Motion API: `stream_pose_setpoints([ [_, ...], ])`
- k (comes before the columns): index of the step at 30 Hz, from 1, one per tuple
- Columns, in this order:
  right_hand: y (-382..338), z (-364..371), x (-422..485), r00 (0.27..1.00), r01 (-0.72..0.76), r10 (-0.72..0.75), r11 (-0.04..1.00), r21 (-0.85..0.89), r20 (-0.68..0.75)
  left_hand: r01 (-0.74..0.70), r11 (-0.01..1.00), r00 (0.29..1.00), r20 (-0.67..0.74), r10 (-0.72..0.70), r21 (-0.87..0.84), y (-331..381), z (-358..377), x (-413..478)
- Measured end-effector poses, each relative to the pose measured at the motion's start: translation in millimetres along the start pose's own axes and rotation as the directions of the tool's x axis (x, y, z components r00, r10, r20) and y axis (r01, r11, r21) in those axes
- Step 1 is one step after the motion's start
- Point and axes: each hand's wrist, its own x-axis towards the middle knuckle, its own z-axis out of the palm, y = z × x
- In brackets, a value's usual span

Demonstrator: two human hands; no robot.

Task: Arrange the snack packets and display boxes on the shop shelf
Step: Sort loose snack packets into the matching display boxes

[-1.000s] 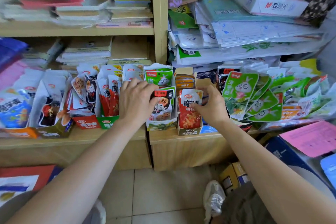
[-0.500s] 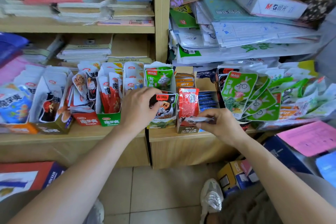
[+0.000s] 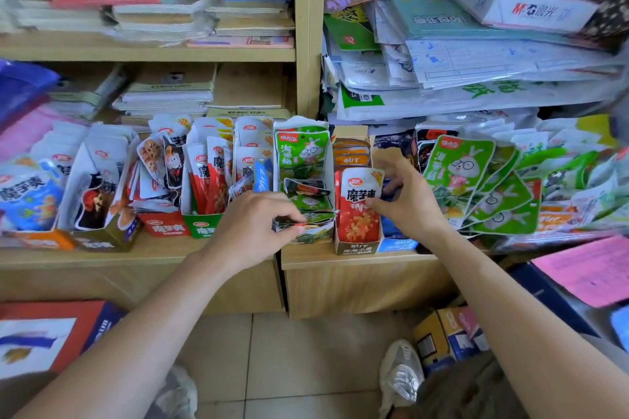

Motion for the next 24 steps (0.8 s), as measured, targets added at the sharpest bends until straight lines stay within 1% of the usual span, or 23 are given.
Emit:
stream_pose_setpoints([
  [2,-3,-4,-3,0.998,0.056,-0.056,0.998,-0.003,0.038,-0.012,1.0,1.0,-0.013,0.012,0.005,-1,1,-1],
  [5,-5,-15,-16,0.969,0.165,-0.149,0.984,-0.072,0.195,-0.036,0.999,0.999,-0.024,0.036,0.002,-2,0,-1],
  [6,-5,-19,-22,0.956,0.186,-0.165,0.98,-0.067,0.244,-0.041,0.999,0.999,-0.028,0.041,0.001,-2,0,-1],
  [9,-5,-29,-38,0.936,0.171,-0.159,0.985,-0.012,0.313,-0.058,0.998,0.997,-0.049,0.058,0.0,-2,1,1],
  [12,-6,-29,-47,0.94,0.178,-0.173,0.984,0.009,0.293,-0.068,0.998,0.996,-0.053,0.068,0.007,-2,3,2],
  [16,-3,-22,-43,0.968,0.125,-0.142,0.988,0.092,0.206,-0.063,0.997,0.995,-0.069,0.065,0.037,0,5,5],
  [19,-4,-19,-35,0.991,0.036,-0.058,0.984,0.177,0.118,-0.058,0.996,0.995,-0.078,0.063,0.066,4,6,6],
  [21,-6,-20,-29,0.998,-0.019,0.003,0.956,0.293,0.055,-0.047,0.996,0.995,-0.082,0.053,0.082,6,7,6],
  [24,-13,-24,-24,0.995,-0.079,0.097,0.863,0.499,-0.01,-0.023,0.996,0.997,-0.071,0.029,0.082,8,6,4],
])
